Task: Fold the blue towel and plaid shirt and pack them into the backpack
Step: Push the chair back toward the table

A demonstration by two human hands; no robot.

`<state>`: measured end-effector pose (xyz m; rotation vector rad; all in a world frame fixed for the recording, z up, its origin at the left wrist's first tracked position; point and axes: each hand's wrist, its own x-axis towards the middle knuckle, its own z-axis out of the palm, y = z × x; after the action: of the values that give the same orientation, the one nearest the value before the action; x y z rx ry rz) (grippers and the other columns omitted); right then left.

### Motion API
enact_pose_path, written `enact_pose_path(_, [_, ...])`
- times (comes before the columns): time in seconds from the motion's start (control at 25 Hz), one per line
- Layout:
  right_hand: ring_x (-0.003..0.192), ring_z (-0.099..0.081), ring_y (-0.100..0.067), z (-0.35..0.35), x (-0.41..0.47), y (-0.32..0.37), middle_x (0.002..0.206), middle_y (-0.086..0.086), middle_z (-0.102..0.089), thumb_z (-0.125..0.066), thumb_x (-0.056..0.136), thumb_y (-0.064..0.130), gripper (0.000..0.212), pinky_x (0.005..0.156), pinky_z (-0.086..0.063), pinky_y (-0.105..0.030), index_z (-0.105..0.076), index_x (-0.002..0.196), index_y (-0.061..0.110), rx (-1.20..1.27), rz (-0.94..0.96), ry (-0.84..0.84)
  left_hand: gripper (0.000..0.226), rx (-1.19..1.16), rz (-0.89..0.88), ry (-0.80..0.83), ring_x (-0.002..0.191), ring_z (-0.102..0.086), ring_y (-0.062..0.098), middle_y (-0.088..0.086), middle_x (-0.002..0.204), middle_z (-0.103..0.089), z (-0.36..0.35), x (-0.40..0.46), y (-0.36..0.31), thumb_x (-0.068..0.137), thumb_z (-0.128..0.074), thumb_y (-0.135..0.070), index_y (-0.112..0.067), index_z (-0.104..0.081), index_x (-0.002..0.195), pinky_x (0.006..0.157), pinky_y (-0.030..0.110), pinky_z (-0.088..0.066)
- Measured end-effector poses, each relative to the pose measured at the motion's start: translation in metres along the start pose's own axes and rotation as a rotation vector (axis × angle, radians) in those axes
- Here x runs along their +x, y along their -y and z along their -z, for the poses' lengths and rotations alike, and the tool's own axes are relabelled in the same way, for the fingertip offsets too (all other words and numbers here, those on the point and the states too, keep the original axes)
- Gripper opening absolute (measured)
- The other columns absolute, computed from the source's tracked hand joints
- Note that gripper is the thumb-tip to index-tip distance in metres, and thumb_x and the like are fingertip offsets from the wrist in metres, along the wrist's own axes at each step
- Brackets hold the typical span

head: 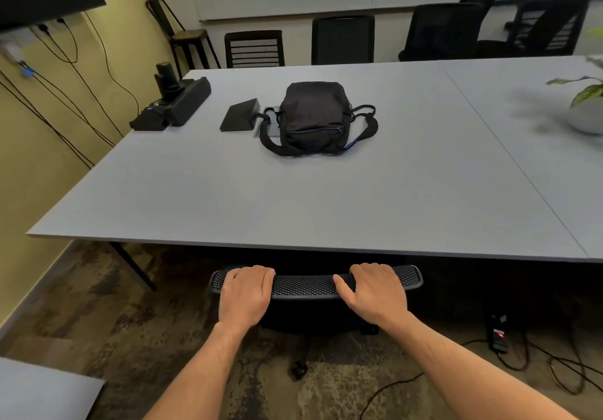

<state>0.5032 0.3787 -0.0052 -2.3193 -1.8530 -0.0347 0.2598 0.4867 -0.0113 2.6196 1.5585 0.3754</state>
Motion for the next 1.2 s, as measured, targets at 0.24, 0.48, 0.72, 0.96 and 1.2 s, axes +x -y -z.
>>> enact_pose_path(0.24, [0.054,-0.044,-0.016,0.003,0.010,-0.018,0.055,0.008,-0.043,-0.025,0.094,0.067,0.061,0.061,-0.035,-0.035,-0.048,0.061,0.021,0.000,0.004,-0.010,0.055,0.002,-0.019,0.008,0.080,-0.060,0.005,-0.017,0.083,-0.065,-0.002,0.021,-0.012,0.098,-0.013,-0.044,-0.033,-0.066,0.089,0.091,0.034,-0.042])
enact_pose_path(0.48, [0.059,-0.051,-0.020,0.005,0.022,-0.027,0.059,0.006,-0.045,-0.024,0.093,0.067,0.060,0.064,-0.034,-0.036,-0.051,0.066,0.020,0.016,0.031,-0.018,0.051,-0.014,-0.003,-0.004,0.076,-0.058,0.005,-0.015,0.079,-0.063,-0.001,0.032,-0.018,0.100,-0.019,-0.046,-0.032,-0.065,0.087,0.091,0.032,-0.042])
enact_pose_path(0.72, [0.052,-0.048,-0.018,0.002,0.021,-0.042,0.054,0.007,-0.043,-0.030,0.094,0.064,0.058,0.059,-0.035,-0.035,-0.047,0.060,0.021,0.017,0.057,-0.008,0.043,-0.097,0.007,-0.099,0.067,-0.055,0.004,-0.016,0.070,-0.059,-0.002,0.022,-0.030,0.099,-0.031,-0.045,-0.030,-0.065,0.079,0.080,0.029,-0.042])
enact_pose_path(0.96, [0.053,-0.044,-0.017,0.006,0.024,-0.059,0.055,0.007,-0.047,-0.027,0.093,0.066,0.060,0.060,-0.034,-0.034,-0.049,0.061,0.020,0.044,0.054,-0.013,0.042,-0.094,-0.006,-0.154,0.065,-0.057,0.003,-0.017,0.071,-0.062,-0.010,0.018,-0.045,0.098,-0.035,-0.044,-0.029,-0.069,0.079,0.074,0.027,-0.047])
enact_pose_path(1.2, [0.054,-0.043,-0.018,0.009,0.037,-0.060,0.057,0.006,-0.046,-0.025,0.093,0.066,0.061,0.061,-0.031,-0.032,-0.048,0.063,0.018,0.043,0.055,-0.029,0.043,-0.051,-0.012,-0.210,0.053,-0.043,0.004,-0.016,0.059,-0.045,-0.003,0.033,-0.048,0.095,-0.034,-0.040,-0.026,-0.061,0.066,0.058,0.025,-0.037])
